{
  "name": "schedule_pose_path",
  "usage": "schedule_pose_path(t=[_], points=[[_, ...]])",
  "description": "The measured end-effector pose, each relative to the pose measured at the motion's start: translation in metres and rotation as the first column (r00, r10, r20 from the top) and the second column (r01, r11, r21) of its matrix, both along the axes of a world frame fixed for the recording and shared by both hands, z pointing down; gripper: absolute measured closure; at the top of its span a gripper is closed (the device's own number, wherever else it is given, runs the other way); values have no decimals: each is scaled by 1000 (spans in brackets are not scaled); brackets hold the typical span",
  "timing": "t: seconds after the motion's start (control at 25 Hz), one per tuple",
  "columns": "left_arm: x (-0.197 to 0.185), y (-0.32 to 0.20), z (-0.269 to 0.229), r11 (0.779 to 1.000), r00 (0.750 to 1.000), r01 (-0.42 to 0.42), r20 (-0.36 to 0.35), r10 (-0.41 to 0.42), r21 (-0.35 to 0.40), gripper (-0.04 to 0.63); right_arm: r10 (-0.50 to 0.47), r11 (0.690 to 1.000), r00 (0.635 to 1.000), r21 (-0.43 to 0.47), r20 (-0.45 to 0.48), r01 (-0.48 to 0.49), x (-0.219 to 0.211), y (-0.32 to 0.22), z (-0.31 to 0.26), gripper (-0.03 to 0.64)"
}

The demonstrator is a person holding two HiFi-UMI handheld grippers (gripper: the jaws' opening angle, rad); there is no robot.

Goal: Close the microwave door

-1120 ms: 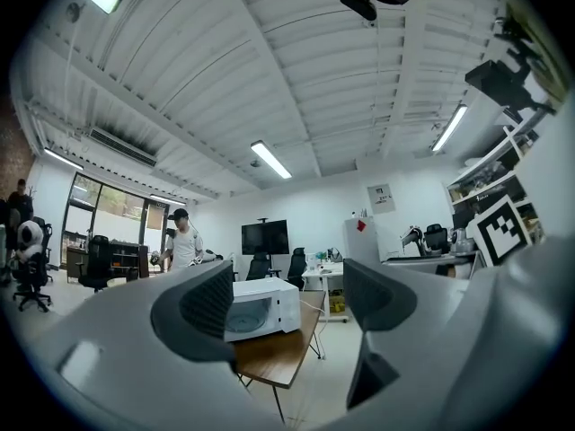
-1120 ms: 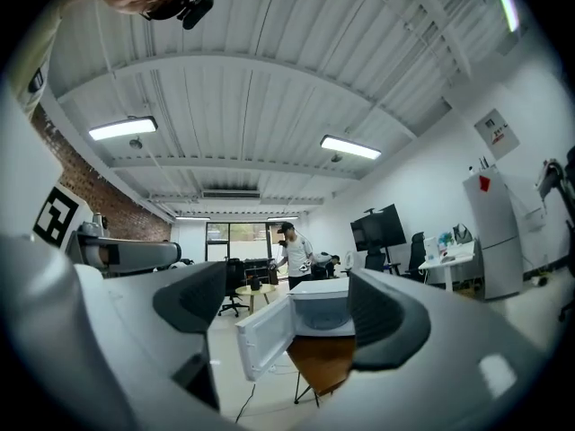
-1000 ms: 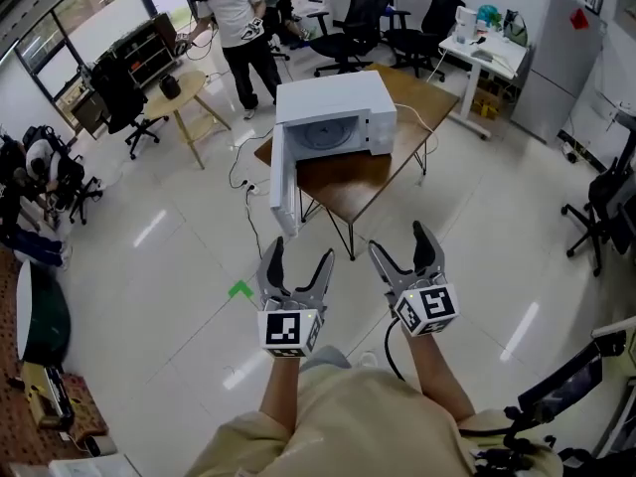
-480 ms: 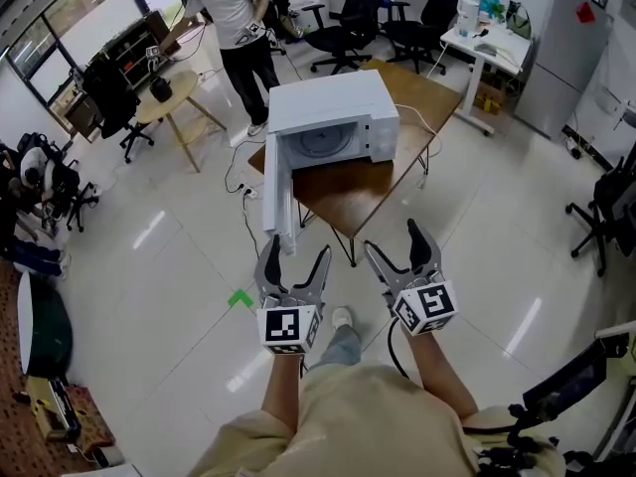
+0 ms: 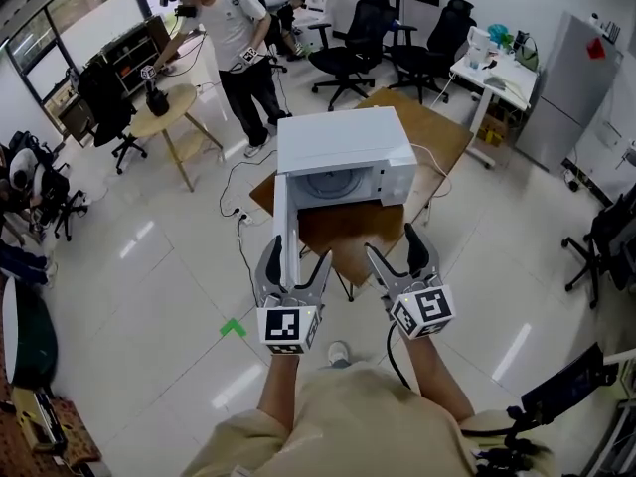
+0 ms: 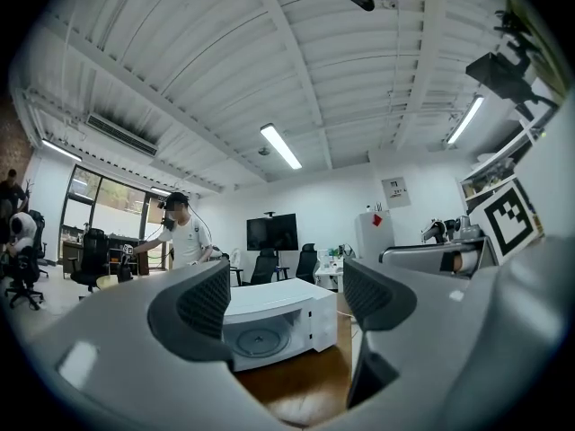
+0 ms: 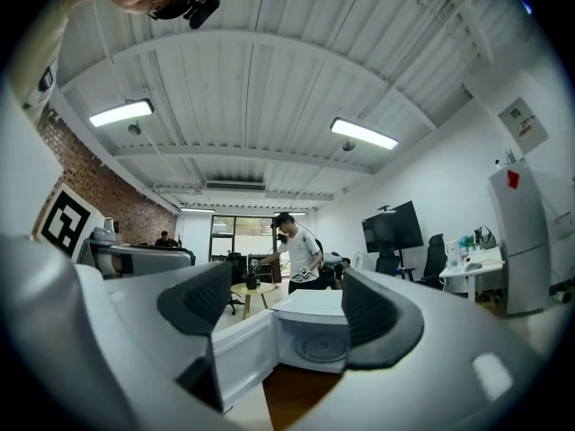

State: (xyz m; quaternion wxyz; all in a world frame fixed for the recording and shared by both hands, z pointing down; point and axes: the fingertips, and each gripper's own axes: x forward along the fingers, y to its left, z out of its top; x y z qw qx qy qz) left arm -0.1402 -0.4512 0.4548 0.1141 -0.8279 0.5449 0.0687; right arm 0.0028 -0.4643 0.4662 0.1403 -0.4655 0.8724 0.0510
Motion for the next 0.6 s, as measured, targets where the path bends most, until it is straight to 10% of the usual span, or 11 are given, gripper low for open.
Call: schedule_pose_path(t=[0.6], points=[[-10,-138,18,996,1000,-9,0,9,-93,219,-50,996,999,-71,11,51,-20,-134,6,242]])
